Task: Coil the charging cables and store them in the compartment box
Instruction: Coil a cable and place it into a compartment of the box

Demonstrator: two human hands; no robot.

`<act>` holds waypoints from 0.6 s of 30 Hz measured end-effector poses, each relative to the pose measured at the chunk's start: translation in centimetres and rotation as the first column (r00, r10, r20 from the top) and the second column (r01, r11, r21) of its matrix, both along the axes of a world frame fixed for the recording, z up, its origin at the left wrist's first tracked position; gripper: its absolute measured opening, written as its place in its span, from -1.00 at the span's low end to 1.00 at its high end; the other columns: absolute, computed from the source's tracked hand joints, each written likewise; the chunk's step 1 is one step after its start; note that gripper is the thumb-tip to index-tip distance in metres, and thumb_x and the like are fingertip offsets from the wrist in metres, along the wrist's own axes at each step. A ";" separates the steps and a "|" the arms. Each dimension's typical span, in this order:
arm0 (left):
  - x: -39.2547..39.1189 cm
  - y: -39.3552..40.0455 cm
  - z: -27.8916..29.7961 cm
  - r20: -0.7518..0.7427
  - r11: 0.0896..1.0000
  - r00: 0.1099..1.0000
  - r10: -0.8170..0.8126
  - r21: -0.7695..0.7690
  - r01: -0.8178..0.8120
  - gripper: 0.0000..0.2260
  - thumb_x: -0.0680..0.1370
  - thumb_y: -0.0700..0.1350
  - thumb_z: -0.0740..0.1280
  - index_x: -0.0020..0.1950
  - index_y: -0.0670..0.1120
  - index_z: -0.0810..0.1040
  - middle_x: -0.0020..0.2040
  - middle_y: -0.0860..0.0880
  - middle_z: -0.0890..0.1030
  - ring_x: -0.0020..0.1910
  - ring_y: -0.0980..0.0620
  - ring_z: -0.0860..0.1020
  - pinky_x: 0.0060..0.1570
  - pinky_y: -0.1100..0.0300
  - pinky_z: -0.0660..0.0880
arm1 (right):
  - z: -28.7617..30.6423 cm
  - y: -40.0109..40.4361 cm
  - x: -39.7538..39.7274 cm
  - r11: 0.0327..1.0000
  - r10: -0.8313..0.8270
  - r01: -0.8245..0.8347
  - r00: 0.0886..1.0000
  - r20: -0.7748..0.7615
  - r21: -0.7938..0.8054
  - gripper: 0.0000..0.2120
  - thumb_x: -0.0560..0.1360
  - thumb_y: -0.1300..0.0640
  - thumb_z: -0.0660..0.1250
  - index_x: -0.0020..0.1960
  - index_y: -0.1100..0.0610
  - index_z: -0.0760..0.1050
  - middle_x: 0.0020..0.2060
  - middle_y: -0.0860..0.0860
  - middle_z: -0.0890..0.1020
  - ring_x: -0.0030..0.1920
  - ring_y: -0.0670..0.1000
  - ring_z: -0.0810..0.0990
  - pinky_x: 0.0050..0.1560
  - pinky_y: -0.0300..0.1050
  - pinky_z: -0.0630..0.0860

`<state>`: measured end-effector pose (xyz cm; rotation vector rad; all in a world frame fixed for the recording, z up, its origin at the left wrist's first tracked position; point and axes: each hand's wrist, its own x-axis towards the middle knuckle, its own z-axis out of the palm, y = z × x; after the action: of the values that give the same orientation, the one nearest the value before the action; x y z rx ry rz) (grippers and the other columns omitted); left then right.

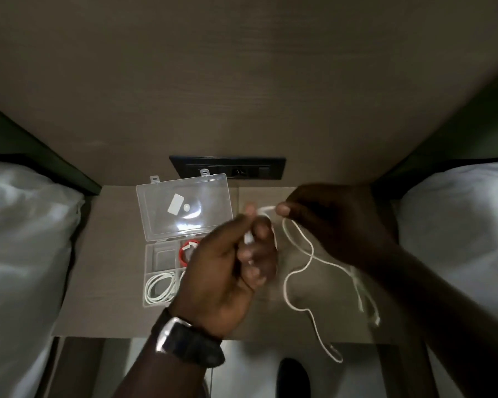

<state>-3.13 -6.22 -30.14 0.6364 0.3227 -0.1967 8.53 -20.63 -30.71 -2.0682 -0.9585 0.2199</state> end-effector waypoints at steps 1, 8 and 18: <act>0.2 0.6 0.2 0.044 0.984 0.996 0.072 -0.165 -0.064 -0.69 0.62 0.04 0.15 -0.19 -0.09 0.51 -0.45 0.06 0.35 -0.48 0.14 0.34 -0.41 0.29 0.26 | -1.0 0.2 -0.9 0.999 0.025 -0.026 1.000 -0.018 -0.029 -0.74 0.58 -0.10 0.27 -0.16 0.02 0.58 -0.41 -0.03 0.57 -0.37 -0.09 0.56 -0.33 -0.09 0.45; 1.2 5.2 -1.2 0.178 0.824 0.847 0.500 0.205 -0.529 -0.78 0.64 -0.13 0.12 0.02 -0.16 0.54 -0.16 -0.06 0.61 -0.09 0.00 0.61 0.00 0.17 0.57 | -3.8 -1.5 -6.6 0.921 0.262 -0.317 0.934 -0.241 -0.226 -0.83 0.65 -0.07 0.13 0.14 -0.07 0.44 -0.35 -0.09 0.55 -0.32 -0.09 0.52 -0.19 -0.02 0.49; -2.9 -0.2 -1.5 0.034 0.871 0.998 -0.053 0.491 0.030 -0.56 0.54 0.17 0.27 -0.21 -0.21 0.56 -0.49 -0.06 0.28 -0.52 0.03 0.31 -0.45 0.22 0.32 | 1.5 -1.1 -0.4 0.986 -0.078 0.109 0.971 -0.224 0.125 -0.76 0.37 -0.09 0.52 -0.16 0.06 0.59 -0.34 0.07 0.63 -0.35 0.04 0.59 -0.32 -0.04 0.56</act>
<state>-6.01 -6.37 -31.65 1.1538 0.3164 -0.1396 8.14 -21.76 -29.24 -1.9123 -0.7202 0.3162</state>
